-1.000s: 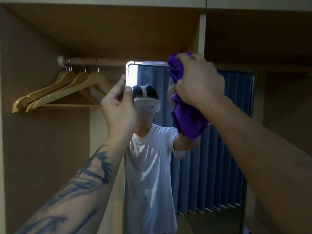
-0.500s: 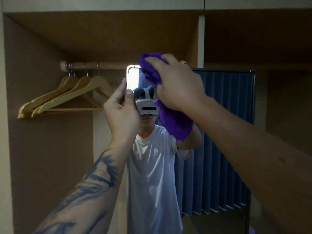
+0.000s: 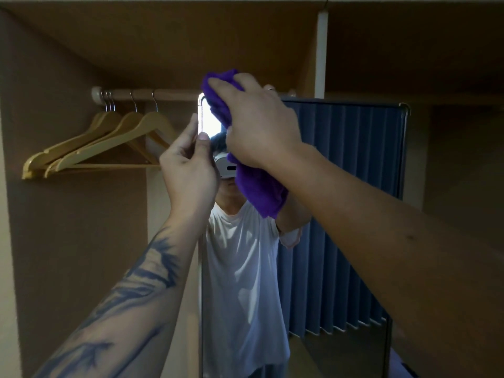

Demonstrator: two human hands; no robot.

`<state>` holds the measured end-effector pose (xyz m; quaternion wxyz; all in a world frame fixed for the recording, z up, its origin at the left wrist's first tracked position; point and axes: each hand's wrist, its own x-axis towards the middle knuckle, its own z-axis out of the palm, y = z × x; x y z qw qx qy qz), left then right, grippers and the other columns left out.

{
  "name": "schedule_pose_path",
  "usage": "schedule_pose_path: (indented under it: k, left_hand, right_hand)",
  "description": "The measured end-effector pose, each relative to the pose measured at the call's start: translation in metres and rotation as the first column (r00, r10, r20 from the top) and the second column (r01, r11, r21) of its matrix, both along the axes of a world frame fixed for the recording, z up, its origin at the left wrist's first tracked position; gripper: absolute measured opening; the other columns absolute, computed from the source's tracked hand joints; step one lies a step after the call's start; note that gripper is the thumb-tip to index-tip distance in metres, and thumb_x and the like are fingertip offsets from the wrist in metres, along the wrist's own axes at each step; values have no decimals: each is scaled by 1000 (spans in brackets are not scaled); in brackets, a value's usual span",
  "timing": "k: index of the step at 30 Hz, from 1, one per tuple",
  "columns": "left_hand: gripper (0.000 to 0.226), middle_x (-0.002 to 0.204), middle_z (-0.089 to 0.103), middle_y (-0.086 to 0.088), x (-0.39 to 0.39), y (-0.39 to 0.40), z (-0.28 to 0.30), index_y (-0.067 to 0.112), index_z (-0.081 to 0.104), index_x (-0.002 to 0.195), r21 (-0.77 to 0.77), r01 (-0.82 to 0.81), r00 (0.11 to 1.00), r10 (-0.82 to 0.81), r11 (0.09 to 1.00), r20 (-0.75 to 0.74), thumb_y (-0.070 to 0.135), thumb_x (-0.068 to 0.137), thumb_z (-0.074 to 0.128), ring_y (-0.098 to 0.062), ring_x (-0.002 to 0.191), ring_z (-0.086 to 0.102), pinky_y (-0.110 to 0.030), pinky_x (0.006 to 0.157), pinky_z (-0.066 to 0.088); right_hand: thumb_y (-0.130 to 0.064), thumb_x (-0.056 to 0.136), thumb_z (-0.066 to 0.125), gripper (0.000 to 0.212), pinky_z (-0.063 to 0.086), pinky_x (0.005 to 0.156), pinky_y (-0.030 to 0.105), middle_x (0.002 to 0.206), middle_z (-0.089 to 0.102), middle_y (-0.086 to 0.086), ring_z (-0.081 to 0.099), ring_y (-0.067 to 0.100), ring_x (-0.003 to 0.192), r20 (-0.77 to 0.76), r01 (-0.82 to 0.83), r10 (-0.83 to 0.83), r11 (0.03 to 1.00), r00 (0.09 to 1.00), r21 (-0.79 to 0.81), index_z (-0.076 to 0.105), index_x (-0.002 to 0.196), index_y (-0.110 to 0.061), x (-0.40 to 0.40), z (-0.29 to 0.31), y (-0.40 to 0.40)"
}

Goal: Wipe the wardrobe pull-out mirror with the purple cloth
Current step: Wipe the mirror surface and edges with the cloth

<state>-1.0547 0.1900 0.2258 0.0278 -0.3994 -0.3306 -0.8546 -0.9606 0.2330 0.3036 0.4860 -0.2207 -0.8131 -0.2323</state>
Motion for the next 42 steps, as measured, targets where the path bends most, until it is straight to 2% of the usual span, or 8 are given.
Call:
schedule_pose_path:
  k: [9, 14, 18, 24, 30, 32, 35, 42]
  left_hand:
    - [45, 141, 68, -9, 3, -13, 5, 20, 60, 146, -64, 120, 991, -116, 991, 59, 1, 105, 56, -22, 130, 64, -42, 112, 51]
    - [50, 100, 81, 14, 7, -26, 8, 18, 61, 146, -80, 215, 973, -207, 973, 97, -1, 100, 64, -5, 97, 76, -22, 81, 59]
    - [31, 115, 76, 9, 15, -49, 8, 28, 72, 128, -92, -131, 983, 117, 987, -143, 17, 99, 70, -5, 103, 72, -32, 88, 60]
    - [38, 129, 75, -6, 40, -68, 20, 23, 58, 145, -64, 402, 901, -407, 914, -151, 13, 109, 51, -21, 119, 72, -37, 105, 57]
    - [25, 117, 77, -11, 32, -72, 17, 26, 69, 124, -55, 305, 948, -308, 951, -79, 13, 109, 54, -30, 114, 73, -45, 102, 58]
    - [28, 117, 77, -12, 23, -66, 16, 23, 72, 121, -56, 121, 990, -124, 991, -62, 7, 107, 54, -30, 113, 73, -47, 103, 58]
    - [33, 113, 77, -4, -1, -57, 30, 19, 74, 122, -62, -129, 992, 129, 990, -7, 5, 104, 50, -21, 105, 73, -44, 100, 58]
    - [34, 115, 70, 15, -35, -34, 71, 35, 67, 129, -157, -288, 938, 245, 945, -247, 24, 100, 52, -2, 103, 66, -32, 97, 52]
  right_hand:
    - [-17, 90, 69, 86, 53, 91, 52, 166, 25, -1, 38, 40, 141, -97, 38, -46, 996, 994, -76, 25, 162, -36, 24, -26, 10]
    - [-12, 92, 61, 75, 45, 104, 43, 167, 23, -7, 33, 29, 145, -133, -224, 205, 963, 970, -148, 37, 157, -39, 28, -30, 3]
    - [-2, 88, 63, 70, 42, 110, 24, 156, 39, -4, 43, 13, 139, -313, -626, 554, 750, 772, -216, 48, 151, -29, 29, -34, -13]
    - [-1, 85, 70, 57, 60, 85, 27, 123, 60, -3, 69, 6, 102, -502, -867, 708, 378, 497, -325, 46, 132, -22, 20, -34, -37]
    - [-8, 70, 69, 73, 59, 73, 30, 112, 67, 8, 72, 16, 89, -420, -775, 753, 184, 506, -605, 49, 139, -24, 24, -39, -43]
    - [-23, 73, 69, 76, 55, 90, 31, 135, 61, 3, 65, 15, 114, -273, -693, 713, 397, 645, -602, 48, 146, -30, 25, -37, -42]
    - [-47, 88, 63, 60, 35, 109, 37, 166, 29, -7, 32, 23, 148, 57, -387, 400, 907, 915, -163, 51, 146, -34, 30, -29, -31]
    - [-61, 100, 42, 68, 13, 125, 60, 168, 30, 2, 28, 30, 153, 22, 97, -96, 994, 995, -45, 31, 159, -28, 23, 5, 7]
